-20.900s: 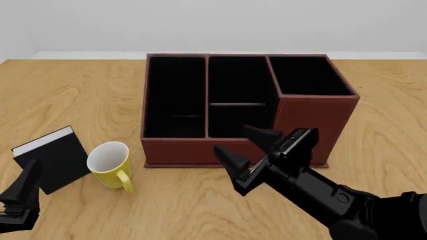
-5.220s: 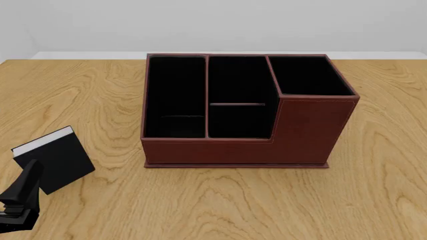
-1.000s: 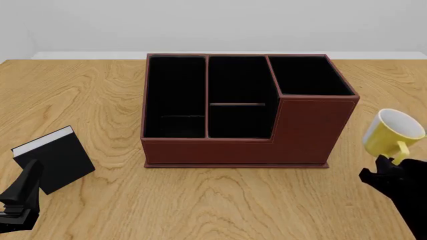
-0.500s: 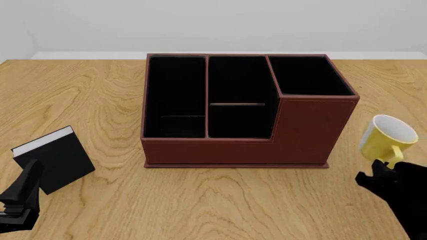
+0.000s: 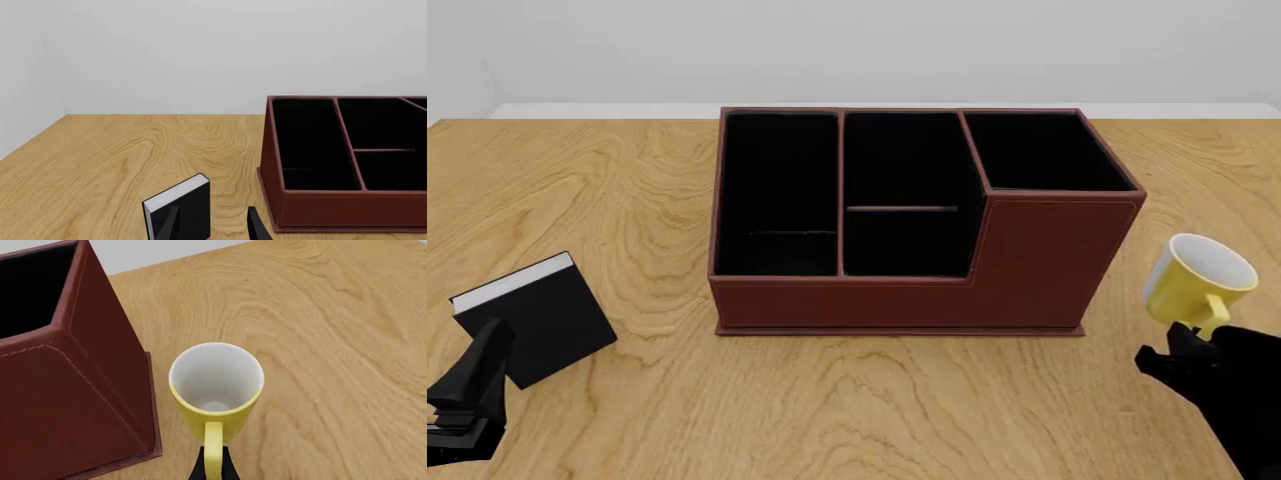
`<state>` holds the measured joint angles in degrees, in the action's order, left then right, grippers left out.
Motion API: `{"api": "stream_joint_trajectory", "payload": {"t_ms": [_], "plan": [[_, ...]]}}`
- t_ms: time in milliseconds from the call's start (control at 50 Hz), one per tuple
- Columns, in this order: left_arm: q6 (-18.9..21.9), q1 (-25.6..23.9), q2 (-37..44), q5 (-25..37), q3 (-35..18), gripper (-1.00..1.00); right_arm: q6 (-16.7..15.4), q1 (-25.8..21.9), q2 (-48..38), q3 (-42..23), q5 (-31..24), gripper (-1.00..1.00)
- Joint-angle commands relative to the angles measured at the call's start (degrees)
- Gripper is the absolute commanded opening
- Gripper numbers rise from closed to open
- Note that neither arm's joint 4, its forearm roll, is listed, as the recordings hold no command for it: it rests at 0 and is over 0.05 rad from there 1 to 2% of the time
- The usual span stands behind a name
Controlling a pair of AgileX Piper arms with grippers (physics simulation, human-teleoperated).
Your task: Pick up the yellow and white mug and place it to the right of the caddy.
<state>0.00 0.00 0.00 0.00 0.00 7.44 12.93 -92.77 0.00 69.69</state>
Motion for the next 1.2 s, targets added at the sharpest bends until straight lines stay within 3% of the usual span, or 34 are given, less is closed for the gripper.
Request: {"api": "stream_joint_trajectory", "payload": {"t_ms": [20,1200], "plan": [[0.0,0.0,0.0,0.0,0.0,1.0,1.14,-0.16,-0.36,0.0,0.2,-1.0],[0.0,0.0,0.0,0.0,0.0,1.0,3.98,-1.21,-4.22,-0.01,0.21,-1.0]]}}
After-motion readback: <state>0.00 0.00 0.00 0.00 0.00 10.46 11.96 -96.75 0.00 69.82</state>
